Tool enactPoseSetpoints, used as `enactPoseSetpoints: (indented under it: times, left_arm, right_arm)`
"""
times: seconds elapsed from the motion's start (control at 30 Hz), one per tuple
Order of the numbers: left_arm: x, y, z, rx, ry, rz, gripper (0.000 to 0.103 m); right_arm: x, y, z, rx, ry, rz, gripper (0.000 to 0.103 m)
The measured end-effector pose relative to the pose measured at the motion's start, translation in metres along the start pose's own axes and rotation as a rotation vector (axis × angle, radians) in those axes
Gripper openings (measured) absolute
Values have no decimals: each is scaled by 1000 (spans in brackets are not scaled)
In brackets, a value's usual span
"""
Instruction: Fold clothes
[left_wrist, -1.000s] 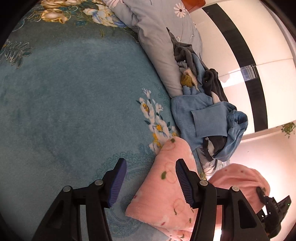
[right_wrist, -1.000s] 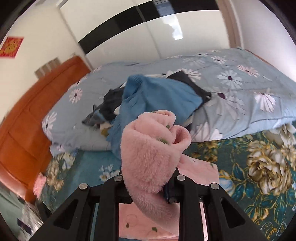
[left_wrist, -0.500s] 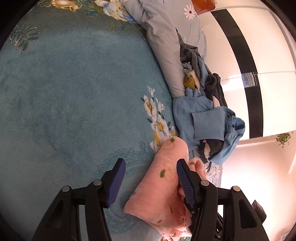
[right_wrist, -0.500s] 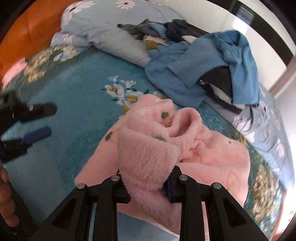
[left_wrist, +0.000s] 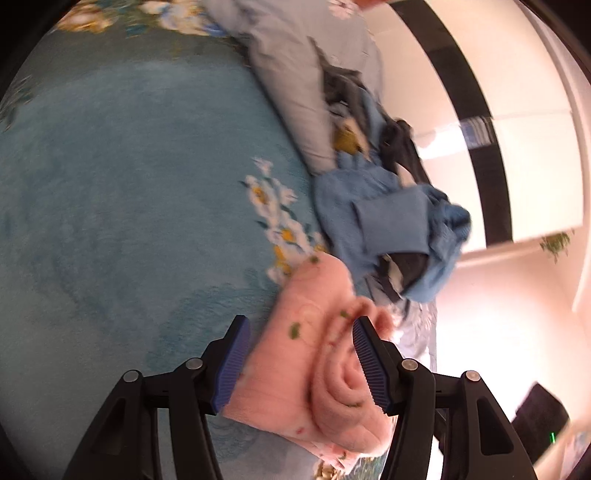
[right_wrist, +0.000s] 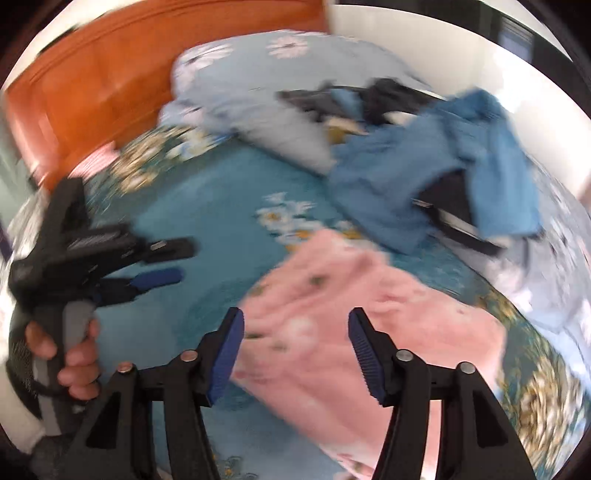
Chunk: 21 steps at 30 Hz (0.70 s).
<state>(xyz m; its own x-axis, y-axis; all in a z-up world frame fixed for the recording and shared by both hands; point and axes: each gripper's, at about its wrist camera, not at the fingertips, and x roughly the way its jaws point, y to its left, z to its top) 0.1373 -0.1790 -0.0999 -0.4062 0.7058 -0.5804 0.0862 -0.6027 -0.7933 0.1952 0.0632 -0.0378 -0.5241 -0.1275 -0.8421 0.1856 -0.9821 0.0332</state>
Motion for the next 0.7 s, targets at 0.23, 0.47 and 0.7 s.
enactPoseSetpoints:
  times: [0.23, 0.47, 0.7]
  left_arm:
    - [45, -87, -19, 379, 162, 14, 62]
    - [107, -88, -36, 515, 318, 213, 62]
    - [112, -75, -32, 376, 379, 111, 62]
  right_arm:
    - [9, -126, -50, 514, 96, -92, 62]
    - [20, -143, -62, 577, 115, -52, 62]
    - [35, -156, -64, 598, 118, -36, 62]
